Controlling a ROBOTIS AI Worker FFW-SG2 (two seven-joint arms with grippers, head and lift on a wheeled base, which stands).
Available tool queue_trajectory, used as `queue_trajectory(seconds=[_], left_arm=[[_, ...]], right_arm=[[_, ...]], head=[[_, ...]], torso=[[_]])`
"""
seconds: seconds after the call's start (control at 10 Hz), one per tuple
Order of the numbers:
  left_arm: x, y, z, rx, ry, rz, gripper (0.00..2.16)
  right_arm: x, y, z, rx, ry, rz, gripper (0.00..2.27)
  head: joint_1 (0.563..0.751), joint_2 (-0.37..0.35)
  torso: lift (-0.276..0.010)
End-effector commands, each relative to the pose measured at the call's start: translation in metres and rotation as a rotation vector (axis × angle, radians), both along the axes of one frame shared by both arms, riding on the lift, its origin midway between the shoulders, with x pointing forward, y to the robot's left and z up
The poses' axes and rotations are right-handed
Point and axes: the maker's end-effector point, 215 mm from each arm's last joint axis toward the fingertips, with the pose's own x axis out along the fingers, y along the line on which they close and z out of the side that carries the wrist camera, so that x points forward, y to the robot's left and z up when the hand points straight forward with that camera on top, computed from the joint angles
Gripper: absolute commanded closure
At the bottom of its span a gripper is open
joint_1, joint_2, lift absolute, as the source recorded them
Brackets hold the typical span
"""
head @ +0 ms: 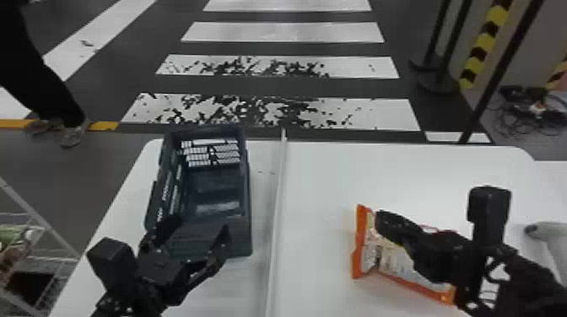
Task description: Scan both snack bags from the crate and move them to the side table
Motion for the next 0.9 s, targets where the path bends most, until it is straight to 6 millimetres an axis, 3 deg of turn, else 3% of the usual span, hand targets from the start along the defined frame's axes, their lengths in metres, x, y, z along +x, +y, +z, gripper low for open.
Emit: queue_trajectory(seconds=[0.0,0.4,0.8], left_arm=[[0.000,0.000,-0.001,0.000,0.001,0.000,0.06],[-0.001,0.001,-0.004,-0.002,0.007,0.003,0.06],[0.000,-0.001,-0.007,-0.002,0.011,0.002,0.06]], right_arm=[[-0.002,0.017,-0.019,0.008,0.035,0.028,2.23],[-0.006,0.028,-0.053,-0.011,0.093,0.055,2.23],[-0.029,0.009,-0.082,-0.037,0.196,0.038,2.23]], head=[[0.695,0.077],[0.695,0.122],[0.695,0.115]], torso=[[-0.099],[-0.099],[-0.099]])
